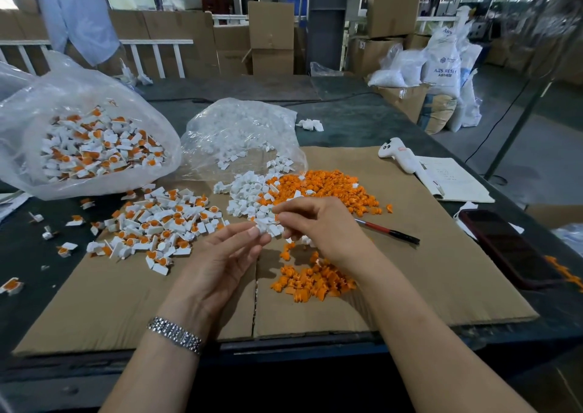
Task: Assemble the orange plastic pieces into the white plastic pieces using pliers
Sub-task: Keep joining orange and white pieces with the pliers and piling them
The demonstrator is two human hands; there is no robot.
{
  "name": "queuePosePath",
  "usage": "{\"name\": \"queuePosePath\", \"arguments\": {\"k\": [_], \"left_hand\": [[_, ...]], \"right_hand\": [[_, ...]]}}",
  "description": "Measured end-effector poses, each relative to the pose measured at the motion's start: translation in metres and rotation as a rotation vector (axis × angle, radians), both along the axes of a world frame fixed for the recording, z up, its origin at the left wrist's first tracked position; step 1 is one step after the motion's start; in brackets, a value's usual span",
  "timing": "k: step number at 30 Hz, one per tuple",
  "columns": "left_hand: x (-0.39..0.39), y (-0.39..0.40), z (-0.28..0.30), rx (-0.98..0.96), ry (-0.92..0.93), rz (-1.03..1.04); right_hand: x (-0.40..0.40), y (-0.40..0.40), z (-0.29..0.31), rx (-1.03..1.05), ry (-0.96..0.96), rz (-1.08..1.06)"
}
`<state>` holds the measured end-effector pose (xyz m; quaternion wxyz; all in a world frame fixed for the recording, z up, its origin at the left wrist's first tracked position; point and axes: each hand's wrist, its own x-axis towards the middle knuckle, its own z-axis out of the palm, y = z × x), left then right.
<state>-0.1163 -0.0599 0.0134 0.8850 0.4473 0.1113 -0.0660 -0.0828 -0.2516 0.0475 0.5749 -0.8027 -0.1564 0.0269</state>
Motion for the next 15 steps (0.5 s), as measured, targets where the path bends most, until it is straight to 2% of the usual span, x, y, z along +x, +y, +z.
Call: {"name": "queuePosePath", "arguments": {"k": [9, 15], "left_hand": [[-0.0015, -0.0029, -0.0019, 0.024, -0.066, -0.048], [0.0001, -0.0039, -0.0063, 0.083, -0.112, -0.021]], "right_hand": [[-0.0018, -0.0027, -0.0007, -0.045, -0.089, 0.043], [-0.0066, 0.0052, 0.001, -0.245, -0.271, 0.014]]}}
